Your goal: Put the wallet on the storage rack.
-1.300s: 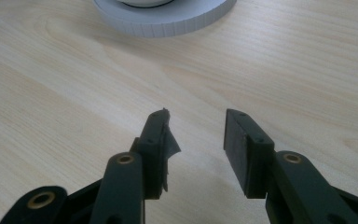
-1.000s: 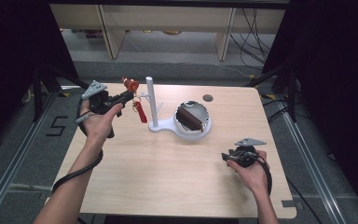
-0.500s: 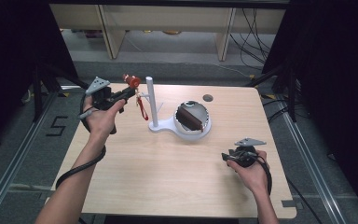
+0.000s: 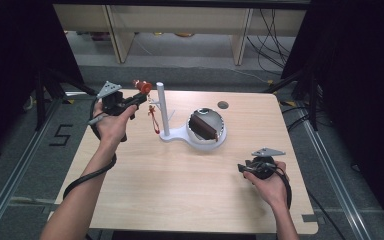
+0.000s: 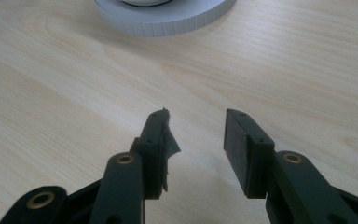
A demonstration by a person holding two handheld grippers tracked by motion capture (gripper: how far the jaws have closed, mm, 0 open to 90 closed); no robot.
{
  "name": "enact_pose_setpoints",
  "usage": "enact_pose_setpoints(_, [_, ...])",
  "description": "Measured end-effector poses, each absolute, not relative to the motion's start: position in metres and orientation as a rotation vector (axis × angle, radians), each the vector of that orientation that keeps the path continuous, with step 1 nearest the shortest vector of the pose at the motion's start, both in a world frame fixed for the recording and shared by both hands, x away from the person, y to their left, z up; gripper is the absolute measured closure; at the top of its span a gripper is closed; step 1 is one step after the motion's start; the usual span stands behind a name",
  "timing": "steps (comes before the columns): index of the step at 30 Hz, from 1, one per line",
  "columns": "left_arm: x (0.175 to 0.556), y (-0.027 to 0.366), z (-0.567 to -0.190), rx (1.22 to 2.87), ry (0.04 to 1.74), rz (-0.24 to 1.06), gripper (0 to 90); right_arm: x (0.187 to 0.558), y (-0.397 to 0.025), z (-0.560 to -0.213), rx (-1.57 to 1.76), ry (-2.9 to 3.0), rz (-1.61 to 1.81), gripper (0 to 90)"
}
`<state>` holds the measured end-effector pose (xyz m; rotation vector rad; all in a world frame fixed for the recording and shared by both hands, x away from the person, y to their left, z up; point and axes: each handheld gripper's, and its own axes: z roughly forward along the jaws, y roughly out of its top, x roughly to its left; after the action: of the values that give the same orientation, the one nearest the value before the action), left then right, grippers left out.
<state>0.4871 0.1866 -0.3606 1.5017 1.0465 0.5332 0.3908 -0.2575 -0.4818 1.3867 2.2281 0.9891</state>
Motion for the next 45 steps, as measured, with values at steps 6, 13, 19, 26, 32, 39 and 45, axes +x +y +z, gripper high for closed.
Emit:
enact_pose_setpoints(6, [0.490,0.183,-0.360,1.515,1.042,0.537,84.3,0.391,-0.258,-0.482,1.385,2.224,0.996,61.0])
enact_pose_setpoints(13, [0.495,0.181,-0.361,1.526,1.049,0.540,84.2,0.391,-0.258,-0.482,1.380,2.228,0.999,61.0])
enact_pose_setpoints(19, [0.494,0.179,-0.356,1.530,1.039,0.542,84.2,0.390,-0.258,-0.482,1.409,2.226,0.985,61.0])
enact_pose_setpoints(26, [0.494,0.175,-0.353,1.532,1.027,0.546,84.2,0.389,-0.256,-0.482,1.412,2.229,0.981,61.1])
enact_pose_setpoints(32, [0.493,0.173,-0.352,1.540,1.027,0.548,84.2,0.390,-0.257,-0.483,1.408,2.230,0.985,61.0])
enact_pose_setpoints(39, [0.488,0.170,-0.353,1.553,1.037,0.572,84.2,0.390,-0.256,-0.485,1.401,2.242,0.968,60.9])
enact_pose_setpoints(45, [0.485,0.167,-0.350,1.565,1.046,0.592,84.2,0.389,-0.255,-0.484,1.428,2.244,0.973,60.8])
